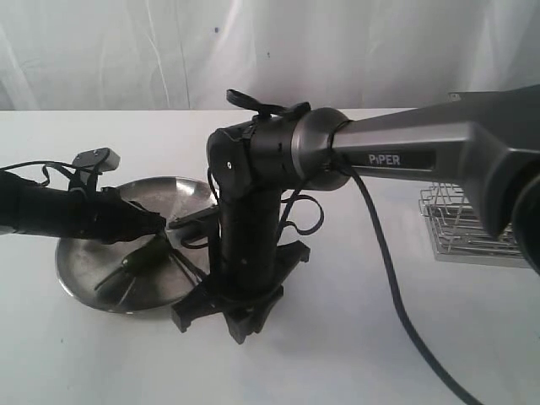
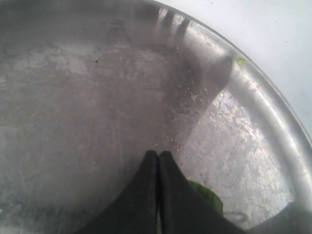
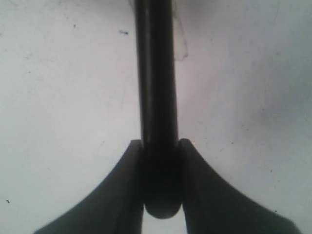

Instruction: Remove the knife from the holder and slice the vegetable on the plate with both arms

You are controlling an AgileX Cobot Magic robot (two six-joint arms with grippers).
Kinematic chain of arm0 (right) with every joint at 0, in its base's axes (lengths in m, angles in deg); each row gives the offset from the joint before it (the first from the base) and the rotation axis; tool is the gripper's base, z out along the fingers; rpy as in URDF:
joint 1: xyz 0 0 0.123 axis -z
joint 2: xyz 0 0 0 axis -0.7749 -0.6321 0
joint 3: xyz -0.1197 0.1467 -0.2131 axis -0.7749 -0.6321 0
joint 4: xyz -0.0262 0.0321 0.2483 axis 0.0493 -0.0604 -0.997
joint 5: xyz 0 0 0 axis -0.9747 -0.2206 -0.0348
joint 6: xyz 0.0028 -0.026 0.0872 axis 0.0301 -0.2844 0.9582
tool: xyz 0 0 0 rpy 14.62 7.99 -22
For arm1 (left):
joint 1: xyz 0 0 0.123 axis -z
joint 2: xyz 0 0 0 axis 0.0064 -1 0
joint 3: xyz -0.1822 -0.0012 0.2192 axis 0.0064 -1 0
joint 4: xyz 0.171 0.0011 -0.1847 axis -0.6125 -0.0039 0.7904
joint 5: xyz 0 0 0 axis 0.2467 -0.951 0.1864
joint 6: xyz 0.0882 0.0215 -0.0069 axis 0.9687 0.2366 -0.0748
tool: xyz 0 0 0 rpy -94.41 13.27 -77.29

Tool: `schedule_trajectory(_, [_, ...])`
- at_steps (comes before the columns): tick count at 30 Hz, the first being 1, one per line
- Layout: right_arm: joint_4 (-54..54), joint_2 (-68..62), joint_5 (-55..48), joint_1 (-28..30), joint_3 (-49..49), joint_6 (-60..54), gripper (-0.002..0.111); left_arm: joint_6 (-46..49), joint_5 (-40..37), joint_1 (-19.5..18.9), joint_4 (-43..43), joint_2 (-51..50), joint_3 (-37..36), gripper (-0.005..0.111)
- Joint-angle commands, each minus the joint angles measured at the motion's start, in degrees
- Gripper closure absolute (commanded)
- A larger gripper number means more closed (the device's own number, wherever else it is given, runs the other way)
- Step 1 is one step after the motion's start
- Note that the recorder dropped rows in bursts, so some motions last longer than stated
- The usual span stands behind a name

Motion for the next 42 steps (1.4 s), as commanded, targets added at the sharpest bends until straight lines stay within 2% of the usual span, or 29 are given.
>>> schedule_trajectory(1, [0.7, 0.3, -0.7, -0.1, 0.0, -0.1, 0.108, -0.3, 3.3, 0.2, -3.9, -1.5, -1.8, 0.107])
schedule_trajectory(4, [0.7, 0.3, 1.4, -0.1, 0.0, 0.0, 0.108, -0.3, 2.9, 0.2, -2.1, -1.0, -1.4, 0.107])
schedule_trajectory(8, [0.7, 0.3, 4.8, -0.1, 0.0, 0.0, 0.108, -4.8, -7.9, -2.8, -1.6, 4.0, 2.1, 0.107])
schedule_trajectory(11, [0.8, 0.3, 6.8, -0.1, 0.0, 0.0, 0.108, -8.3, -7.3, -4.5, -1.7, 10.6, 1.3, 0.107])
schedule_trajectory(15, [3.3, 0.8, 7.1, -0.1, 0.1, 0.2, 0.108, -10.3, -6.4, -4.9, -1.0, 21.5, -5.7, 0.107])
schedule_trajectory(18, [5.0, 1.9, 7.4, -0.1, 0.1, 1.7, 0.108, -10.3, -5.8, -4.9, -0.3, 26.1, -9.3, 0.107])
schedule_trajectory(22, [5.0, 4.7, 7.4, -0.1, 0.1, 2.1, 0.108, -12.0, -5.9, -4.9, -0.2, 31.5, -12.3, 0.107])
schedule_trajectory(27, [5.1, 7.4, 7.0, -0.1, 0.0, 1.9, 0.108, -12.0, -10.2, -4.9, -0.7, 38.7, -14.6, 0.107])
schedule_trajectory(32, [5.4, 7.6, 6.5, 0.1, 0.0, 1.9, 0.108, -12.1, -10.2, -4.9, -5.2, 42.7, -16.6, 0.107])
schedule_trajectory(38, [5.8, 10.0, 8.2, -0.5, -1.4, 1.7, 0.108, -13.3, -9.5, -4.9, -4.5, 43.2, -18.0, 0.107])
schedule_trajectory(42, [9.4, 11.7, 9.2, -0.5, -4.5, 1.9, 0.108, -13.3, -9.4, -4.9, -0.9, 43.1, -18.0, 0.107])
